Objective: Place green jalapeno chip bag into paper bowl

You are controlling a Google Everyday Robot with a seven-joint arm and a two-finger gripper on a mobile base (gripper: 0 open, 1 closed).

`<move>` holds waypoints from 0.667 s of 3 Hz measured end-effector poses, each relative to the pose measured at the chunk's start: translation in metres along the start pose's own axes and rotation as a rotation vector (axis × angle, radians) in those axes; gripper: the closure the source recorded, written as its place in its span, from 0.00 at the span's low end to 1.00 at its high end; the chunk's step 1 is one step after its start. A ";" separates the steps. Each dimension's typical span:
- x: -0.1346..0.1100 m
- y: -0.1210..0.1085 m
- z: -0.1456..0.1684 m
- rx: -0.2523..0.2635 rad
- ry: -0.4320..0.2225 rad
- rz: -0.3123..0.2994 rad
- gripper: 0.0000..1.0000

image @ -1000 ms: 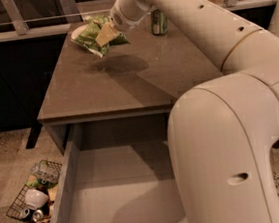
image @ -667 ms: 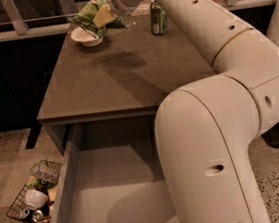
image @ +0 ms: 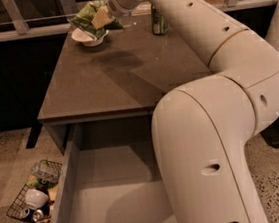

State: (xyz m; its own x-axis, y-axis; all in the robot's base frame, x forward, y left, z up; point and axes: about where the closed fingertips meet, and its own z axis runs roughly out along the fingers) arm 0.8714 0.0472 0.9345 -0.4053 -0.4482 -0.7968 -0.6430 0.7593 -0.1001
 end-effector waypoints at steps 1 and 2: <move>-0.014 0.002 0.025 0.067 -0.042 -0.012 1.00; -0.032 0.008 0.053 0.156 -0.114 -0.020 1.00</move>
Offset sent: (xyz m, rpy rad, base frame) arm 0.0521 0.0784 -0.0061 0.0217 -0.3176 -0.1871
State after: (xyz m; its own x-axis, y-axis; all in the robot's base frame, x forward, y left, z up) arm 0.9142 0.0925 0.9279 -0.3112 -0.4145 -0.8552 -0.5384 0.8185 -0.2008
